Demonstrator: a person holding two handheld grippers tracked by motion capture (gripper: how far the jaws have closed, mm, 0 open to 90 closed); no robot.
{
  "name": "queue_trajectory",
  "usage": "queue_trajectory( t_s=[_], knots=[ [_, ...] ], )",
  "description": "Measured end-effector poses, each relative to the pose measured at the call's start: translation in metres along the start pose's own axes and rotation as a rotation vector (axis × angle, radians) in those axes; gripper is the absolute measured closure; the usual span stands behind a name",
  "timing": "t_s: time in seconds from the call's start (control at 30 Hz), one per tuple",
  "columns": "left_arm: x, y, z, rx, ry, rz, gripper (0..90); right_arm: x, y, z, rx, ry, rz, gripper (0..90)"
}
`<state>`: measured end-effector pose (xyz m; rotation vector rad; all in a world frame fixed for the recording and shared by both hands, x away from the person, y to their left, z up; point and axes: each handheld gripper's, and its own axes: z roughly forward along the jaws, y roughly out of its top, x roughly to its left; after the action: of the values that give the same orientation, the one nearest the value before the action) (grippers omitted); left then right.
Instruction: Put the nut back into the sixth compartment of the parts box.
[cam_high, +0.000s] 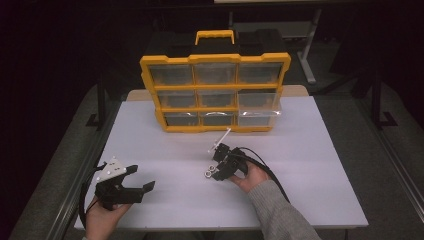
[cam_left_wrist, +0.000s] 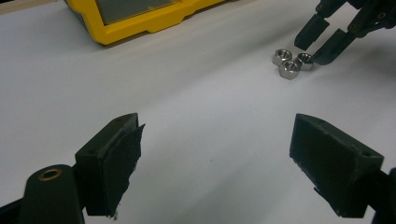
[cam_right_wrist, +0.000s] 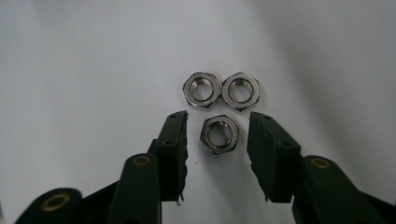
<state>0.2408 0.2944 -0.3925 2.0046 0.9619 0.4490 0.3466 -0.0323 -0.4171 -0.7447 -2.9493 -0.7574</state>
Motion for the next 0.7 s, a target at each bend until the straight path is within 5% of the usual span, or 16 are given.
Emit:
queue_trajectory(
  t_s=[0.7],
  knots=[
    [0.0001, -0.0001, -0.0005, -0.001, 0.003, -0.003, 16.4, 0.0041, 0.0013, 0.0100, 0.043, -0.049, -0.030, 68.6]
  ],
)
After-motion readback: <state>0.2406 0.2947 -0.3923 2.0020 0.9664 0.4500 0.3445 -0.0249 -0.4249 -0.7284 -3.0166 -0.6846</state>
